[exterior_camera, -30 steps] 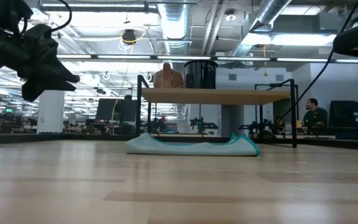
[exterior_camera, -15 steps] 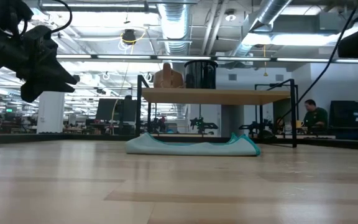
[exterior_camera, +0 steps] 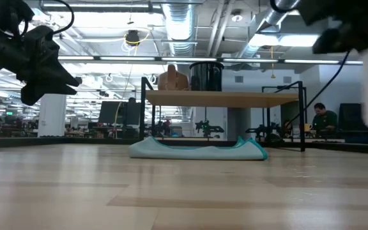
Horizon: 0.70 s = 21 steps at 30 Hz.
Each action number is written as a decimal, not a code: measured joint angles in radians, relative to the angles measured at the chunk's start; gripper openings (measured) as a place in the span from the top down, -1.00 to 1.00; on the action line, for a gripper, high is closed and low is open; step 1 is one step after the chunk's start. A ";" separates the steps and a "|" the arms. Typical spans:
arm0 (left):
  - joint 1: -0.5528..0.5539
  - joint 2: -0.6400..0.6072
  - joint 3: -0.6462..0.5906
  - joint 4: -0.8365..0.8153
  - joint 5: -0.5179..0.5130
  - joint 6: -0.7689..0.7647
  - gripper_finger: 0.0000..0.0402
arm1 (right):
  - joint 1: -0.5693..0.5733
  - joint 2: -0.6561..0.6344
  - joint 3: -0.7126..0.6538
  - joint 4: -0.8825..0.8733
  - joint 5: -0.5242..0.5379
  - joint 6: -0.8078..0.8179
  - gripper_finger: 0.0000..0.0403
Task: Stack small to large cups/mugs on shelf
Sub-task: Put the white mug on the shelf
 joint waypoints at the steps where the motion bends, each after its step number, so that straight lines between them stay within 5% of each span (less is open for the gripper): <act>1: 0.000 0.000 0.000 0.000 -0.003 0.004 0.46 | -0.027 -0.012 0.019 -0.022 0.000 0.000 0.95; 12: 0.000 0.000 0.000 0.000 -0.018 0.019 0.46 | -0.393 -0.065 0.303 -0.343 0.039 -0.073 0.96; 21: 0.000 0.000 0.000 -0.001 -0.018 0.049 0.46 | -0.684 -0.005 0.499 -0.338 0.051 -0.262 0.96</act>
